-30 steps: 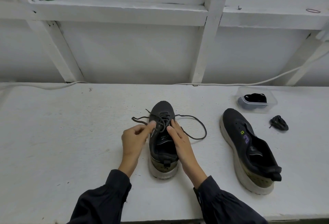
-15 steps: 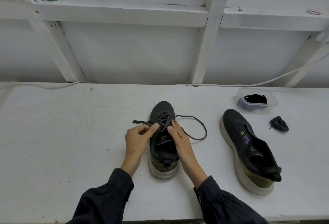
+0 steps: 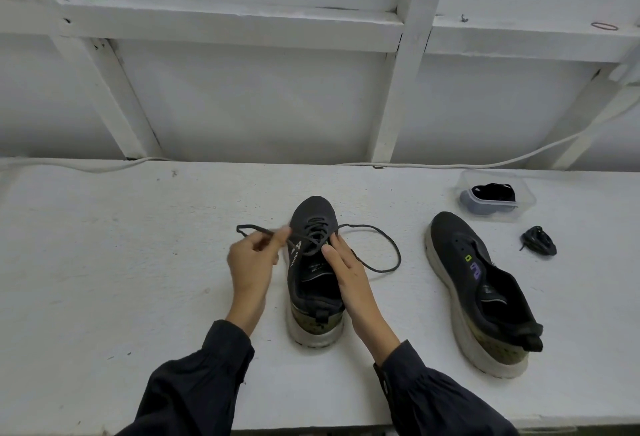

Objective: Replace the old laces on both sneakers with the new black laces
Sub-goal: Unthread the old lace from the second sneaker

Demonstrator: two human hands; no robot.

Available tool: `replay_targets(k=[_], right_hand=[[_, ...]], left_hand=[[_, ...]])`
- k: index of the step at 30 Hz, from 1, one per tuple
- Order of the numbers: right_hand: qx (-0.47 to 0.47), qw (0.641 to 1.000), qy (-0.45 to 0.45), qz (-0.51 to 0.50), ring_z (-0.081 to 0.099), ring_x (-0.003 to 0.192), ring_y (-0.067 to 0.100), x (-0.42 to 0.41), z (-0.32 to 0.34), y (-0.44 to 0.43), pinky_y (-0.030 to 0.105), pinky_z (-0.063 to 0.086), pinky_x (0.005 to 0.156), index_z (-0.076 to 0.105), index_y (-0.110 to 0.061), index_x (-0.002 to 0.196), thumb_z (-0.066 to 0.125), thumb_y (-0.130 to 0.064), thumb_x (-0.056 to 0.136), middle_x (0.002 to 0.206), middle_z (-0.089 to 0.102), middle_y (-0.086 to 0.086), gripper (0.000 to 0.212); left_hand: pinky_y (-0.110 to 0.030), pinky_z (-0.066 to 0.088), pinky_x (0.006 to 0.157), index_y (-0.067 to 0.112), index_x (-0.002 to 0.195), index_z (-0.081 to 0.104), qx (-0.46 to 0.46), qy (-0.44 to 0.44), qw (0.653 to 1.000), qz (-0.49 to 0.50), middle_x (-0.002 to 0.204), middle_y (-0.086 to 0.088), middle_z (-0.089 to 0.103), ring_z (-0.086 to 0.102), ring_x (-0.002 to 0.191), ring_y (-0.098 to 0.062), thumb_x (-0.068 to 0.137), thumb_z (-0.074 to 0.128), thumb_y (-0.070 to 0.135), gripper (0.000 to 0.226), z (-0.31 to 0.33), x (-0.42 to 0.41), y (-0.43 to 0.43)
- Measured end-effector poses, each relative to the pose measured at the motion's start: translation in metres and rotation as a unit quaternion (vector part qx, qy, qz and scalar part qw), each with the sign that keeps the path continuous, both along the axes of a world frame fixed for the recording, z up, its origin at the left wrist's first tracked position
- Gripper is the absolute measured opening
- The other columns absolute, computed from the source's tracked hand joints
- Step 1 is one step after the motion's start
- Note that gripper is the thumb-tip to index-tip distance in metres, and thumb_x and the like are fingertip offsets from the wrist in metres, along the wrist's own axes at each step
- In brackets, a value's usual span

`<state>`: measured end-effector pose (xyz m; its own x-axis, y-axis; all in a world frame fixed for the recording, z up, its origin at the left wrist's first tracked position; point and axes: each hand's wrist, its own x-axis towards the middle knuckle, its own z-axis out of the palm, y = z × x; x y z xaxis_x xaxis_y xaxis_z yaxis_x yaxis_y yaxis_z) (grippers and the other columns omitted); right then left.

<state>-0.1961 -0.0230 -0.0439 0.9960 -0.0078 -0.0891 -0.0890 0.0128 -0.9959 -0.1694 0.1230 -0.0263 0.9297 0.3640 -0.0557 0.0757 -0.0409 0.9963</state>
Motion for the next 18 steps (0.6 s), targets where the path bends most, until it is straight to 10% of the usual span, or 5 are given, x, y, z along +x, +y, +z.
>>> replay_targets(k=[10,18], right_hand=[[0.014,1.000,0.022,-0.011,0.026,0.143,-0.001,-0.002,0.004,0.000,0.016,0.022,0.110,0.042,-0.026,0.146,0.053,-0.031,0.100,0.156,0.032,-0.013,0.048],[0.027,0.999,0.031,-0.016,0.033,0.141,0.002,-0.001,0.000,-0.001,0.033,0.025,0.120,0.050,-0.029,0.142,0.055,-0.047,0.096,0.152,0.042,-0.013,0.050]], left_hand=[[-0.028,0.038,0.055,0.003,0.070,0.069,0.041,0.023,0.994,-0.099,0.053,-0.002,0.052,0.041,0.048,-0.011,0.081,0.076,0.032,0.032,-0.004,-0.007,-0.003],[-0.025,0.046,0.054,0.009,0.074,0.064,-0.127,-0.006,0.988,0.083,0.060,0.001,0.056,0.048,0.049,-0.006,0.087,0.071,0.030,0.026,0.005,0.005,0.011]])
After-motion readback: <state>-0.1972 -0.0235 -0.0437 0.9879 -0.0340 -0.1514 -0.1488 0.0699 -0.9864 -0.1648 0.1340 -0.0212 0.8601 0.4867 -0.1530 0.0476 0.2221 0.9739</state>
